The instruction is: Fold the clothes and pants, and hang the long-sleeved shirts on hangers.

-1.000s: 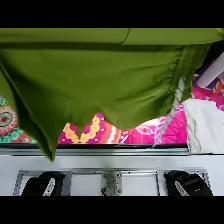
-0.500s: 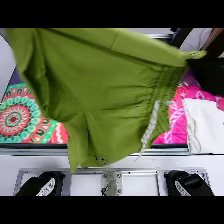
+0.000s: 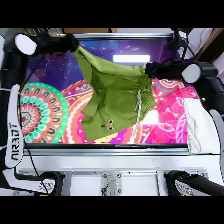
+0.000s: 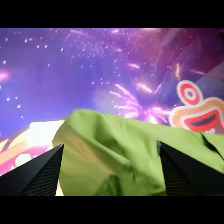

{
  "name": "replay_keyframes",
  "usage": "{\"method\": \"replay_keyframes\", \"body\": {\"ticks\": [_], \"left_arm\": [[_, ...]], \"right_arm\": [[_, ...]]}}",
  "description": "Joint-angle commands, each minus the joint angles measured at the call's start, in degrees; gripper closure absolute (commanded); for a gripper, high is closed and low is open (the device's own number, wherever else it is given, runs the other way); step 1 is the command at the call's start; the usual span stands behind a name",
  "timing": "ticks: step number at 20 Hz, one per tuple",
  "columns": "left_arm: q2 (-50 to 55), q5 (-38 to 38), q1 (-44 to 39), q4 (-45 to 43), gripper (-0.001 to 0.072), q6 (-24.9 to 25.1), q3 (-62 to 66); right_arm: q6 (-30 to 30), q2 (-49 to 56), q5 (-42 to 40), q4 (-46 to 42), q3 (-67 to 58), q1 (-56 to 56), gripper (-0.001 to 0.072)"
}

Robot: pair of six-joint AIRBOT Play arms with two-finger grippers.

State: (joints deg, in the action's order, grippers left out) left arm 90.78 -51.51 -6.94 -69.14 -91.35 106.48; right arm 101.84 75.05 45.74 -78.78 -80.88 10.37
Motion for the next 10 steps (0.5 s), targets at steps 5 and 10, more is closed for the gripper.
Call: {"method": "replay_keyframes", "body": {"ticks": [5,10], "left_arm": [[-4.31,-19.85,9.79,-0.13,0.0091,-0.55,-10.97],[-16.85,-17.99,11.74,1.11,0.0091,-0.59,-47.34]], "right_arm": [[-8.90,-4.81,7.91,-0.96,1.27,-5.27,0.0189],[-9.73,-13.99,11.32,-0.52,9.60,-5.16,0.0190]]}}
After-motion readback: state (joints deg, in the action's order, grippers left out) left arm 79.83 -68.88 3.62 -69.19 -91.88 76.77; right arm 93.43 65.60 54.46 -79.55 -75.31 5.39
